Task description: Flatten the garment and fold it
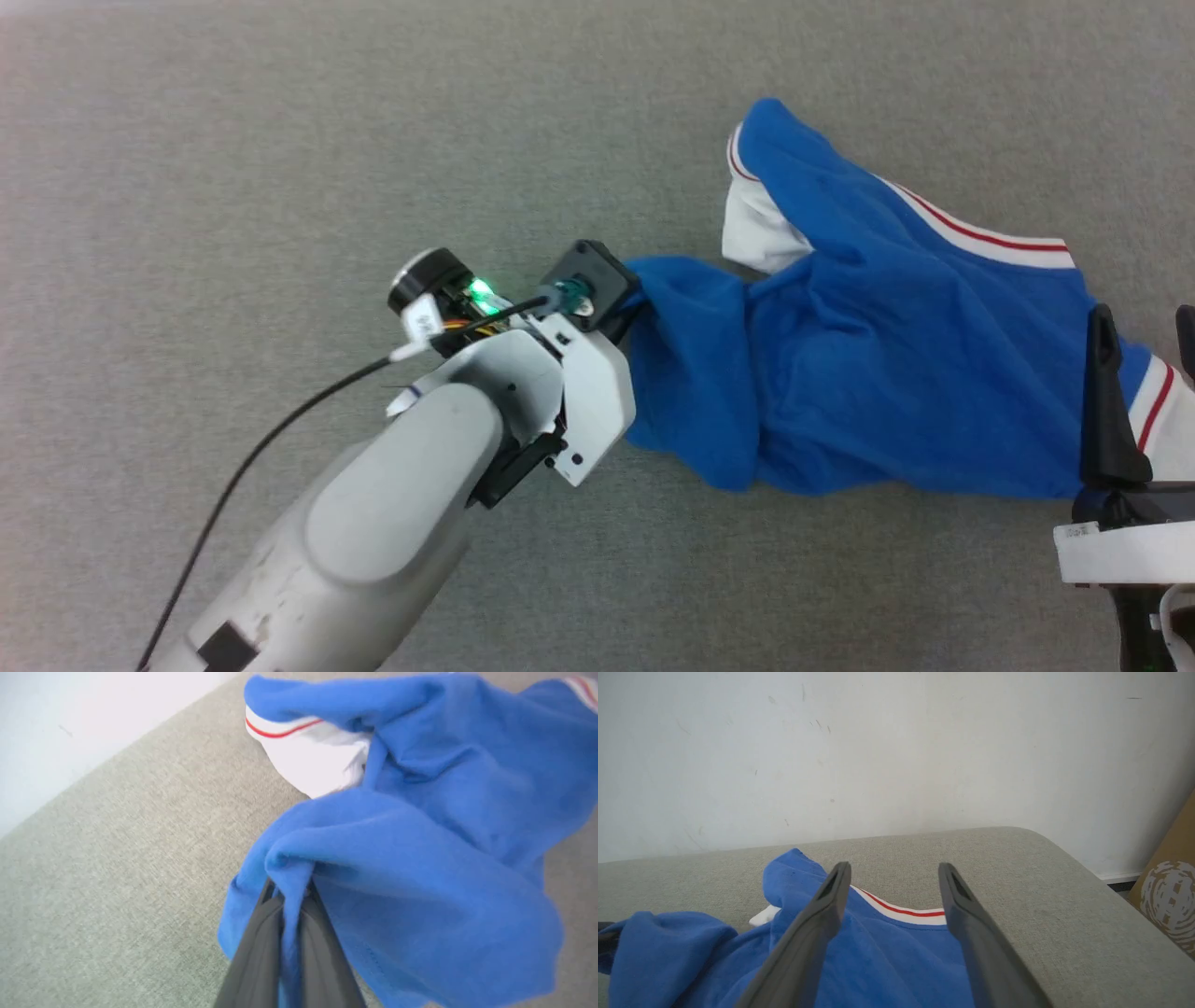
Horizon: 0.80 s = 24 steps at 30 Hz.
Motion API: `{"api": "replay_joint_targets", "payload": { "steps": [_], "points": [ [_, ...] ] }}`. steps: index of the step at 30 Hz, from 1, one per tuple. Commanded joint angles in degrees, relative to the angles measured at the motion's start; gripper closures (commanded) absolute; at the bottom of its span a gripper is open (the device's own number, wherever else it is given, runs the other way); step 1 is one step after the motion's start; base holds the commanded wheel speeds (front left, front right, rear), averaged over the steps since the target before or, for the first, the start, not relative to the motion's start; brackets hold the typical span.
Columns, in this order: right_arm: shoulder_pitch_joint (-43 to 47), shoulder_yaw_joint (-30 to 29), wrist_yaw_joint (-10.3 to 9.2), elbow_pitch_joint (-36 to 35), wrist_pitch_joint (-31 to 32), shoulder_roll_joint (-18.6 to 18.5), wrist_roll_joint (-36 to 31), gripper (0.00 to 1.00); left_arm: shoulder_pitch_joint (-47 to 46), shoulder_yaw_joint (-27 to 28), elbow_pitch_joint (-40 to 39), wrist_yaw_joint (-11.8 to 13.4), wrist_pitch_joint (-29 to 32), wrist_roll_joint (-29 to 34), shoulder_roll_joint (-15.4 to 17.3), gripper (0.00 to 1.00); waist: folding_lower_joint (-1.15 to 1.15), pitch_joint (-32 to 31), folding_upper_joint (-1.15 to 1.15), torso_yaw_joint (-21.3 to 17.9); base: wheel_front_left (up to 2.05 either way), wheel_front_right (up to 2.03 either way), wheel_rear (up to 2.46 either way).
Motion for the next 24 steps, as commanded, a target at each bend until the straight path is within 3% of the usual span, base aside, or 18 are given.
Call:
{"api": "replay_joint_targets", "payload": {
  "steps": [1,5,9,11,14,15,16,17,24],
  "points": [
    [-0.6,0.2,-0.05,0.0,0.0,0.2,-0.1,0.0,1.6,1.2,-2.8,0.7,-0.9,-1.1,0.9,1.0,-0.01,-3.0,0.0,2.9,0.0,0.0,0.0],
    [0.1,0.8,-0.05,0.0,0.6,0.2,-0.1,0.0,10.7,4.3,-13.2,4.4,0.9,-4.8,5.8,1.0,-0.01,-4.8,0.0,5.0,0.0,0.0,0.0],
    [1.1,1.1,-0.05,-0.1,1.1,0.2,-0.2,0.0,26.5,6.8,-23.4,11.2,4.9,-9.0,11.7,1.0,-0.01,-5.5,0.0,6.3,0.0,0.0,0.0],
    [1.6,0.9,-0.05,-0.2,1.3,0.2,-0.2,0.0,34.7,7.7,-26.9,14.4,5.3,-12.0,12.7,1.0,-0.01,-5.6,0.0,7.0,0.0,0.0,0.0],
    [2.3,0.4,-0.05,-0.3,1.7,0.2,-0.5,0.0,41.7,8.3,-29.0,17.0,1.9,-13.2,12.4,1.0,-0.01,-5.8,0.0,8.5,0.0,0.0,0.0],
    [2.4,0.4,-0.05,-0.3,1.9,0.2,-0.7,0.0,42.4,8.2,-28.8,17.3,0.6,-12.7,12.2,0.73,-0.01,-6.0,0.0,8.9,0.0,0.0,0.0],
    [2.5,0.6,-0.05,-0.4,2.1,0.2,-0.8,0.0,42.5,8.1,-28.5,17.5,-0.8,-12.0,11.8,0.05,-0.01,-6.2,0.0,9.3,0.0,0.0,0.0],
    [2.4,0.8,-0.05,-0.4,2.3,0.2,-1.0,0.0,42.1,8.4,-28.3,17.7,-2.7,-11.8,10.9,0.0,-0.01,-6.4,0.0,9.7,0.0,0.0,0.0],
    [2.1,1.9,-0.05,-0.4,3.3,0.2,-1.1,0.0,35.4,11.2,-31.1,16.4,-7.8,-12.0,8.1,0.0,-0.01,-8.6,0.0,10.3,0.0,0.0,0.0]
  ]
}}
